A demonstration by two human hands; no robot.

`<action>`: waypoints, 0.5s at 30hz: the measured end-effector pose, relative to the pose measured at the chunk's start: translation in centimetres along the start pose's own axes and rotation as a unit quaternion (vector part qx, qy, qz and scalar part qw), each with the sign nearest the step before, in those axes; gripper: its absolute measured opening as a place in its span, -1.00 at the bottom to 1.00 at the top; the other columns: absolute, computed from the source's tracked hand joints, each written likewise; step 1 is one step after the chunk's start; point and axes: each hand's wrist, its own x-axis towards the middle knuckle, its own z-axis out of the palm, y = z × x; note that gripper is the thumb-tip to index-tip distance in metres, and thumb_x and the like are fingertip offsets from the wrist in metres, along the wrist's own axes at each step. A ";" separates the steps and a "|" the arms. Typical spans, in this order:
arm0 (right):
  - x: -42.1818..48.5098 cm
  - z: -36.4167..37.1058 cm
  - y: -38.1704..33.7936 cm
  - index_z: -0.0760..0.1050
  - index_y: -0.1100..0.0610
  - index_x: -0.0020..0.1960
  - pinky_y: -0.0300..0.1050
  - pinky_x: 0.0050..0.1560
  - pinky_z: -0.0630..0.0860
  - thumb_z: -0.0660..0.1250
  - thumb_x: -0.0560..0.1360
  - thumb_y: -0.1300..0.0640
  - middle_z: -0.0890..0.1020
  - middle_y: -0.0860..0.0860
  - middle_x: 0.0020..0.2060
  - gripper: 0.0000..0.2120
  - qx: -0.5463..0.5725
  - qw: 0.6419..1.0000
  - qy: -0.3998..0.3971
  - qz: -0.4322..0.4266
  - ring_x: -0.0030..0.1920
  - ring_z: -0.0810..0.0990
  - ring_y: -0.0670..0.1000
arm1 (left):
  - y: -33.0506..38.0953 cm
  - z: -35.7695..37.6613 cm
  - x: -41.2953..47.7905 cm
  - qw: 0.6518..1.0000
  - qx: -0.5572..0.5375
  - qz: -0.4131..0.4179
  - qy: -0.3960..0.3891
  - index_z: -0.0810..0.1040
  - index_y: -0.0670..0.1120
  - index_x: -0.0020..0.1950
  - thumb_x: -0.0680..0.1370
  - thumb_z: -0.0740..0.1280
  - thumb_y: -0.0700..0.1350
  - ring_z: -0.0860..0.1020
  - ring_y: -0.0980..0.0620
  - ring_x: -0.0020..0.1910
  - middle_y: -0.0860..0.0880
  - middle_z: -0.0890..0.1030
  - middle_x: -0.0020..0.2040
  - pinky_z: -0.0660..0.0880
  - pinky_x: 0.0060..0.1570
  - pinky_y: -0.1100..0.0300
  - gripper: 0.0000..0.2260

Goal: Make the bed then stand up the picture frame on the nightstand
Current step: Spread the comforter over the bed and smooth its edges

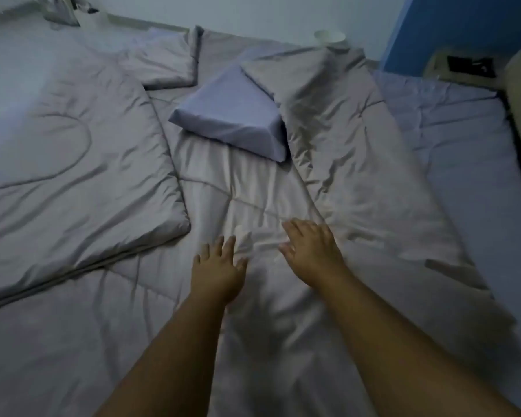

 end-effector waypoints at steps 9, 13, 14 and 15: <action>2.1 10.3 4.3 0.04 -0.05 0.51 0.05 0.48 -0.12 0.10 0.51 -0.23 0.10 -0.02 0.53 -0.36 -0.027 0.997 -0.070 -0.003 0.52 0.02 0.02 | -1.3 9.1 5.4 0.999 -0.021 0.023 0.025 -0.10 0.07 0.54 0.58 -0.01 0.21 -0.09 -0.07 0.55 0.04 -0.09 0.58 -0.12 0.50 -0.01 -0.42; 1.2 13.3 4.9 0.10 -0.06 0.50 -0.01 0.48 -0.12 0.12 0.53 -0.20 0.15 -0.06 0.52 -0.41 -0.020 0.999 -0.033 -0.013 0.52 0.04 -0.02 | -1.8 12.0 5.7 0.997 0.014 0.036 0.072 -0.06 0.05 0.55 0.58 0.02 0.18 -0.06 -0.07 0.55 0.02 -0.05 0.58 -0.12 0.49 -0.02 -0.42; 1.1 13.9 4.9 0.14 -0.06 0.49 -0.01 0.48 -0.10 0.13 0.54 -0.18 0.18 -0.06 0.51 -0.43 -0.016 1.000 -0.020 -0.014 0.52 0.07 -0.02 | -2.0 12.6 5.9 0.996 0.017 0.039 0.079 -0.05 0.05 0.54 0.59 0.02 0.17 -0.06 -0.07 0.55 0.01 -0.04 0.58 -0.13 0.49 -0.02 -0.43; 1.1 14.4 4.9 0.18 -0.06 0.48 -0.01 0.48 -0.08 0.14 0.54 -0.16 0.22 -0.05 0.50 -0.46 -0.013 1.000 -0.007 -0.014 0.51 0.10 -0.01 | -2.1 13.0 6.1 0.995 0.019 0.041 0.085 -0.04 0.05 0.54 0.59 0.01 0.16 -0.06 -0.07 0.55 0.01 -0.03 0.58 -0.14 0.49 -0.01 -0.45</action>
